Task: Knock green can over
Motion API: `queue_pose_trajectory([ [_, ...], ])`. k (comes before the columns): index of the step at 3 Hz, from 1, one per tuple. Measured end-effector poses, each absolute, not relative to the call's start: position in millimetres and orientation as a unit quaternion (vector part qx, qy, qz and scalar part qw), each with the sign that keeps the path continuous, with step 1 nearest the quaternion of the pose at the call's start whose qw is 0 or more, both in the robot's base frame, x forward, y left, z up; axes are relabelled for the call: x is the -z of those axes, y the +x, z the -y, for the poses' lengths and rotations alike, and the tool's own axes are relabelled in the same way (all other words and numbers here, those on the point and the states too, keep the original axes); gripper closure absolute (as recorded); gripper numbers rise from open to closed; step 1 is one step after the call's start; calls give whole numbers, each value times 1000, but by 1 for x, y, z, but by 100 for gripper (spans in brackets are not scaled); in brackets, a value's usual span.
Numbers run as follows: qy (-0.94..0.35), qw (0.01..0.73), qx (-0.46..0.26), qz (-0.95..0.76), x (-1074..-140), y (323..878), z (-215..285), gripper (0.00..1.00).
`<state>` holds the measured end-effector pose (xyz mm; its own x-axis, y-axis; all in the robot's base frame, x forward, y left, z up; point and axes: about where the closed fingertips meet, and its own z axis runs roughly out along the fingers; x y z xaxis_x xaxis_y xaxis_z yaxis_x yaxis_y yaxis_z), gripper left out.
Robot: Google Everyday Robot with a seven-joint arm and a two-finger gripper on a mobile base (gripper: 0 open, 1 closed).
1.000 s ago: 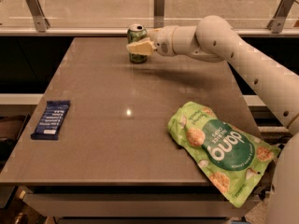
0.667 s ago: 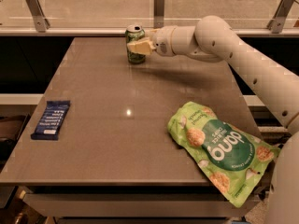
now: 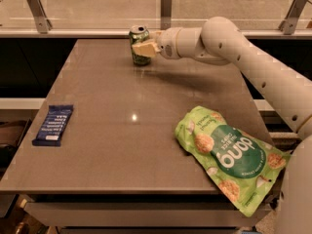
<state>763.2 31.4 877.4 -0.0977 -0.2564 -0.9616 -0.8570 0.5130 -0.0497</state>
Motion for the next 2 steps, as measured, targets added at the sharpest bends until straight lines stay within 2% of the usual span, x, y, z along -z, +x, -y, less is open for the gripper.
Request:
queue_pose_trajectory([
  [2, -408, 525, -272, -696, -880, 759, -28, 100],
])
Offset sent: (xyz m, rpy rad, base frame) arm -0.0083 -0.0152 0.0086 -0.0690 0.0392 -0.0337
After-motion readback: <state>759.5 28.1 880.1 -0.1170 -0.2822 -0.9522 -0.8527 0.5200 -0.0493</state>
